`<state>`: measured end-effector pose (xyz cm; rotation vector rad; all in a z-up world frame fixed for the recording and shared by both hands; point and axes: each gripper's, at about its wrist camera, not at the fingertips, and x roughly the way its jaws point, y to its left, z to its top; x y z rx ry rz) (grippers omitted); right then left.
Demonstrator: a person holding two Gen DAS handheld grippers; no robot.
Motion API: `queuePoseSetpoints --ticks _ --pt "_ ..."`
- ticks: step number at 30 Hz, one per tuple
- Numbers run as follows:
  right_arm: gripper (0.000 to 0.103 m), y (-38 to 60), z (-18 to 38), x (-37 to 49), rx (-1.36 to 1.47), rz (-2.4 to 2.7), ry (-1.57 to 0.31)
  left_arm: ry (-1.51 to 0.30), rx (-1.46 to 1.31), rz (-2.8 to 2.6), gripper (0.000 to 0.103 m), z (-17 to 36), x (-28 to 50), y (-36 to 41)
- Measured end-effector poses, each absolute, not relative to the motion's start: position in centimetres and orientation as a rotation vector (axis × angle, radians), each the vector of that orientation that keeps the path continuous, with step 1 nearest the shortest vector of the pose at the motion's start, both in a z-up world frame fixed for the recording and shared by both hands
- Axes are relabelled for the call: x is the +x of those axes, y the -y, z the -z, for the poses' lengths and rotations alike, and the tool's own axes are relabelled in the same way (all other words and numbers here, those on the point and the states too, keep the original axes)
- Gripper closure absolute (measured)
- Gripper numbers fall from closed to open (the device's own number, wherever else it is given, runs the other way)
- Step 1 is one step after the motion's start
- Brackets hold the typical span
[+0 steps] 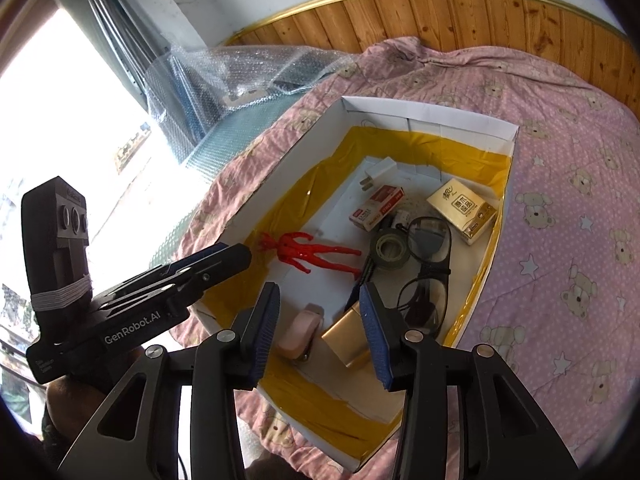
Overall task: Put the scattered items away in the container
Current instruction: 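Open both grippers to drop the stapler and tape into the box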
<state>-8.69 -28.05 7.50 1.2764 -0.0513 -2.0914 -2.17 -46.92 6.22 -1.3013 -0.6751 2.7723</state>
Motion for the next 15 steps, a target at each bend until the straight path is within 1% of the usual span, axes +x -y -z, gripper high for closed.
queuePoseSetpoints --ticks 1,3,6,7,9,13,15 --pt "0.056 28.2 -7.5 -8.4 1.282 2.083 0.028 0.660 -1.310 -2.771 0.060 -6.2 -2.1 46.6" --pt "0.056 28.4 -7.5 -8.0 1.291 2.072 -0.025 0.624 -1.328 -2.774 0.052 -6.4 -1.9 46.0" --pt "0.053 28.4 -7.6 -7.4 1.304 2.060 -0.103 0.578 -1.350 -2.765 0.049 -6.8 -1.7 45.3" --pt "0.050 28.4 -7.7 -7.2 1.305 2.055 -0.121 0.566 -1.357 -2.759 0.048 -6.9 -1.7 45.1" --pt "0.048 28.2 -7.9 -7.1 1.307 2.050 -0.143 0.551 -1.374 -2.744 0.045 -6.9 -1.7 44.8" --pt "0.047 27.8 -8.1 -6.9 1.315 2.032 -0.174 0.479 -1.397 -2.743 0.044 -7.3 -1.6 44.1" --pt "0.047 27.7 -8.1 -7.0 1.328 2.024 -0.194 0.458 -1.403 -2.736 0.042 -7.6 -1.5 43.8"
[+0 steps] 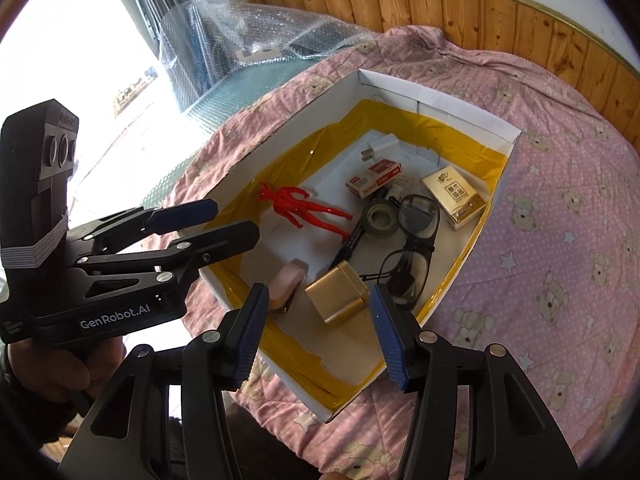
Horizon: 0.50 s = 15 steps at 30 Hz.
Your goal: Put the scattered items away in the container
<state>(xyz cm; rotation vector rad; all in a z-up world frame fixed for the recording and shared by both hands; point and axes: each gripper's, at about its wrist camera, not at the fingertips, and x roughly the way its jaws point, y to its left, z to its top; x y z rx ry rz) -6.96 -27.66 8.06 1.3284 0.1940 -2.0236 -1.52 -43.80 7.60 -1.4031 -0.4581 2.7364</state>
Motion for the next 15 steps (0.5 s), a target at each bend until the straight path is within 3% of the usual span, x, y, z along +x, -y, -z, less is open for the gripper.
queuePoseSetpoints --ticks 7,15 --pt "0.047 26.8 -7.4 -7.4 1.401 1.983 -0.239 0.402 -1.459 -2.681 0.034 -8.0 -1.4 42.6" --pt "0.047 25.8 -7.1 -8.7 1.474 1.932 -0.243 0.350 -1.601 -2.569 0.032 -7.1 -1.4 41.6"
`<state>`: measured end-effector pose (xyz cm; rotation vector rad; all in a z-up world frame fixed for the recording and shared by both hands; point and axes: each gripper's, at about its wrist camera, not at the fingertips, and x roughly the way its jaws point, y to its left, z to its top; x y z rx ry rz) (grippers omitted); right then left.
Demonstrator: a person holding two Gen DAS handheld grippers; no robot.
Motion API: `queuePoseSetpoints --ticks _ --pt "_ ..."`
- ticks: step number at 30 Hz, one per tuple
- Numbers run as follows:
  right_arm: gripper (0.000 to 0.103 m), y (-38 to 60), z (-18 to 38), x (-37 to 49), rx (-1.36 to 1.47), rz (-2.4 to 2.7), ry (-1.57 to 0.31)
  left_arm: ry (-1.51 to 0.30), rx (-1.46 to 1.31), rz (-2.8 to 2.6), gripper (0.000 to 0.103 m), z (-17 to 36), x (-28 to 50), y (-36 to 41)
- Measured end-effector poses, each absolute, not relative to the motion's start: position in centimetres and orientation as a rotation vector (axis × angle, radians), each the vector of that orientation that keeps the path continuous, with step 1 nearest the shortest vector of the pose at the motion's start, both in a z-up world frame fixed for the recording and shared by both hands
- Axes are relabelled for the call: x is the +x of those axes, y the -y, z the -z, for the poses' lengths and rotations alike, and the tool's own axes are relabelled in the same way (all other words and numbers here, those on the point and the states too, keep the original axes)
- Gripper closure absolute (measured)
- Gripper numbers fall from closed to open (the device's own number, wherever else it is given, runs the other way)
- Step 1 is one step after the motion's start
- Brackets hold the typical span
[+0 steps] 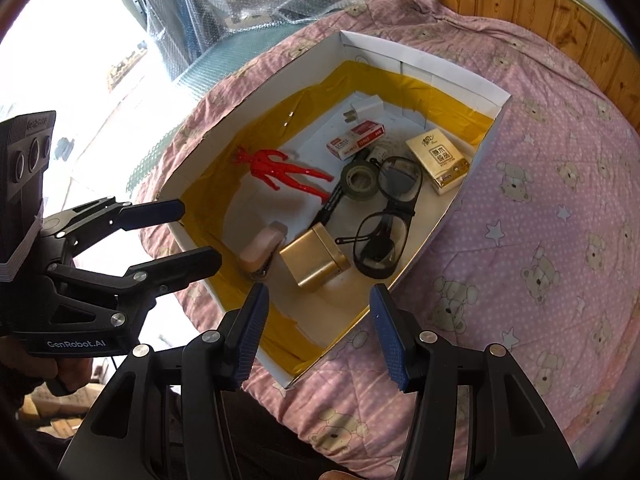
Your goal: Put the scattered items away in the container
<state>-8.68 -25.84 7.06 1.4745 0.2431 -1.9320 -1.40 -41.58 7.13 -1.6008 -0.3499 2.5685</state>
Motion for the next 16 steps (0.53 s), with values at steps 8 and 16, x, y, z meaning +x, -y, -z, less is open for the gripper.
queuePoseSetpoints --ticks 8,16 --pt "0.042 26.0 -7.7 -9.3 1.470 1.927 -0.267 0.232 -1.633 -2.505 0.032 -7.8 -1.7 40.2" --pt "0.041 26.7 -8.1 -9.1 1.446 1.935 -0.320 0.202 -1.638 -2.495 0.032 -8.0 -2.1 39.8"
